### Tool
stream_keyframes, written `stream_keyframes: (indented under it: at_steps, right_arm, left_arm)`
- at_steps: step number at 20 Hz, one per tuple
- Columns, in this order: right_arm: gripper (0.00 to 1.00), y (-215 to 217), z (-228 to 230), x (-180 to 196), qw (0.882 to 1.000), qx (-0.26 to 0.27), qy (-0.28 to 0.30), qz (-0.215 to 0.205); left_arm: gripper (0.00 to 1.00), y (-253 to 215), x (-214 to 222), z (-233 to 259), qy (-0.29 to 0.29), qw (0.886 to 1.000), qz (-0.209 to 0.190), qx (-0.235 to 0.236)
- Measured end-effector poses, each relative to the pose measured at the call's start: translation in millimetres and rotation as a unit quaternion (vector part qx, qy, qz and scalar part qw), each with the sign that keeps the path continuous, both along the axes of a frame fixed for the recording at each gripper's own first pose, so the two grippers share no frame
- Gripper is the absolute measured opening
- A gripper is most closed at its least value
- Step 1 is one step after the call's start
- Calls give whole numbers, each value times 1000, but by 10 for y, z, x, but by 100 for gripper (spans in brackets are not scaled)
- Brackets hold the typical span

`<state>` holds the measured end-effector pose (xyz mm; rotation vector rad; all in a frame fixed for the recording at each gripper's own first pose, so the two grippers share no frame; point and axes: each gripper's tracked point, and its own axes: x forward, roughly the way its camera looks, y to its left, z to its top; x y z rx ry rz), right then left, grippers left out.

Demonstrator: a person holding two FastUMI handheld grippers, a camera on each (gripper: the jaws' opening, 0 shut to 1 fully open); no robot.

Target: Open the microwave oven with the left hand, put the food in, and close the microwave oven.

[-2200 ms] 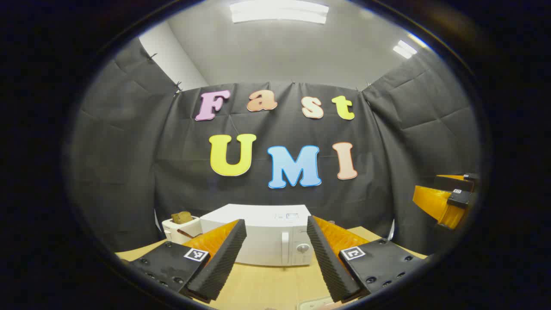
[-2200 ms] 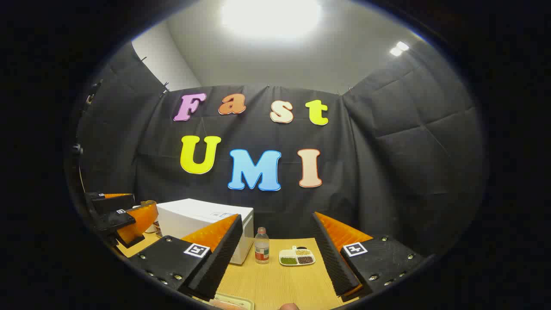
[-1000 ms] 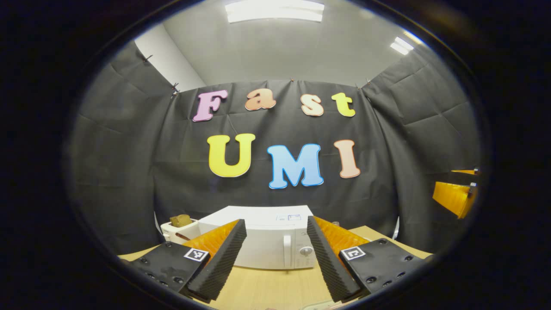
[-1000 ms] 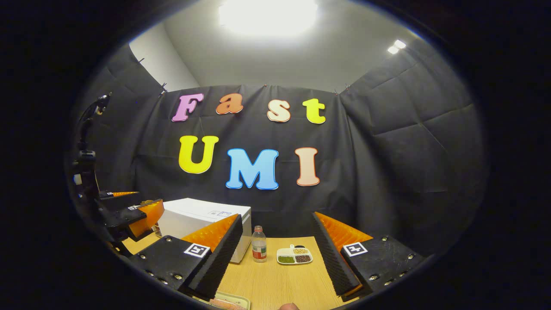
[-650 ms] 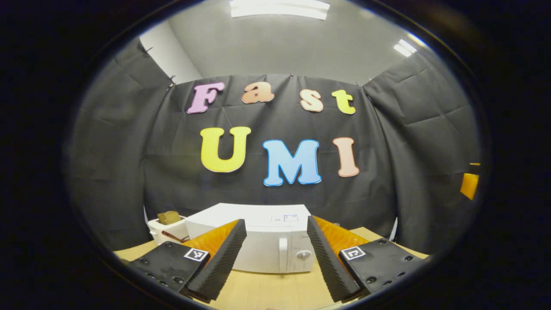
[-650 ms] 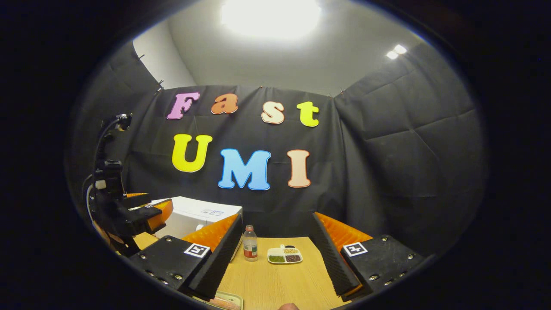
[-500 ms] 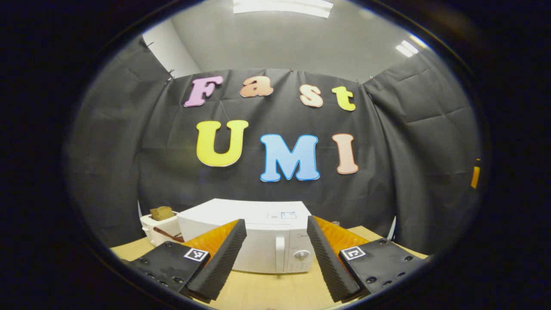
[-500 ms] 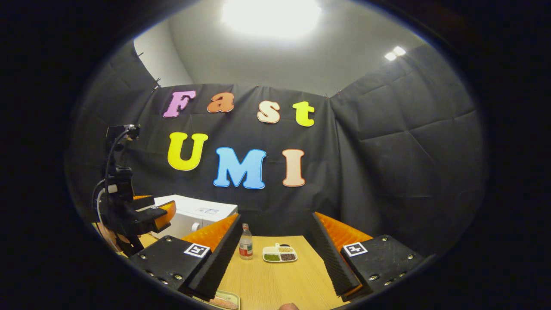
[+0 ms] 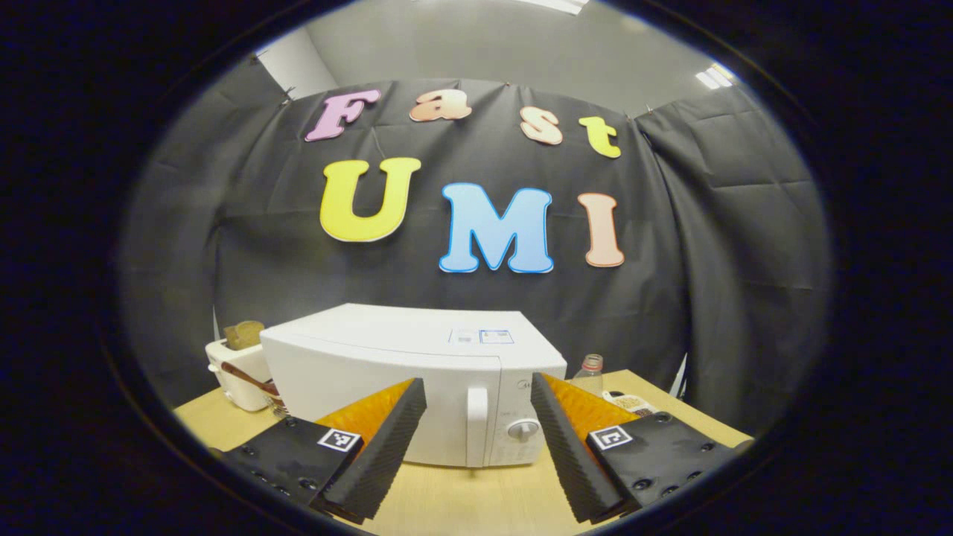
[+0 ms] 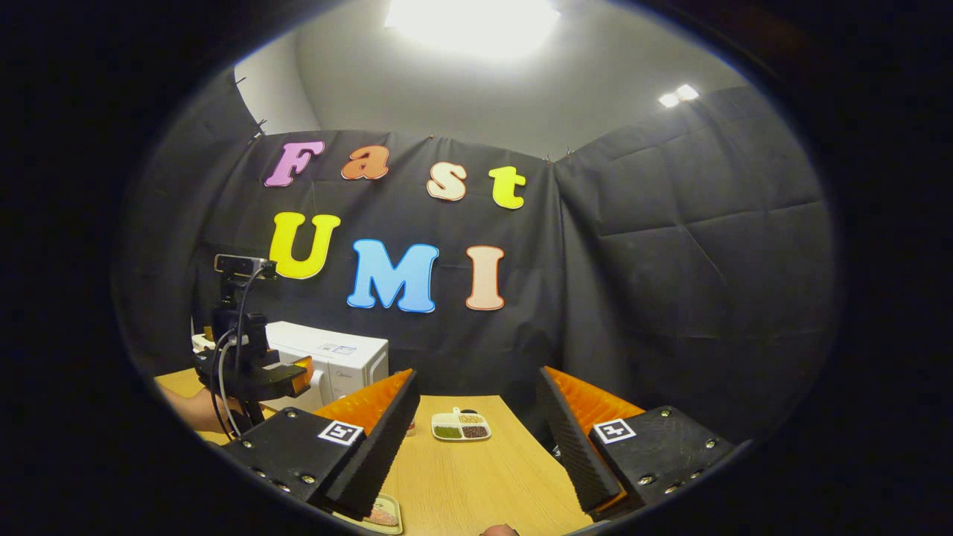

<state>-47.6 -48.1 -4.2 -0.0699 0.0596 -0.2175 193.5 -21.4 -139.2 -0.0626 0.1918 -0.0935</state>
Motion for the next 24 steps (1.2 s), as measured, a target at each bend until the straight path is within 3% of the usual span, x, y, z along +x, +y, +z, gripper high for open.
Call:
stream_keyframes:
  at_steps: [1,2,9,11,15,17,18,22,24]
  right_arm:
    - [96,-37,6,-7,1000,-1,0,-6]
    - [96,-50,-3,-13,1000,0,2,-10]
    - [96,-92,-101,-20,1000,-5,23,-16]
    - [96,-110,-115,-10,999,-8,26,-16]
    - [96,-134,-104,9,999,-13,29,-9]
    - [97,-150,-120,10,999,-13,33,-6]
    - [96,-162,-133,16,999,-13,34,-5]
    - [96,-166,-110,31,999,-11,31,5]
    - [96,-165,-127,36,1000,-7,29,10]
  left_arm:
    - [98,-7,71,-100,9,1000,0,4]
    - [94,-19,147,-215,19,1000,-1,9]
    - [98,-156,456,-925,79,997,-10,18]
    - [92,-182,551,-978,77,997,-10,29]
    - [71,-235,711,-1071,75,995,-15,65]
    - [53,-157,772,-1062,75,994,0,77]
    - [38,-155,742,-1047,74,995,3,73]
    - [32,-165,755,-1093,97,994,-2,48]
    - [24,-156,748,-1074,104,993,6,53]
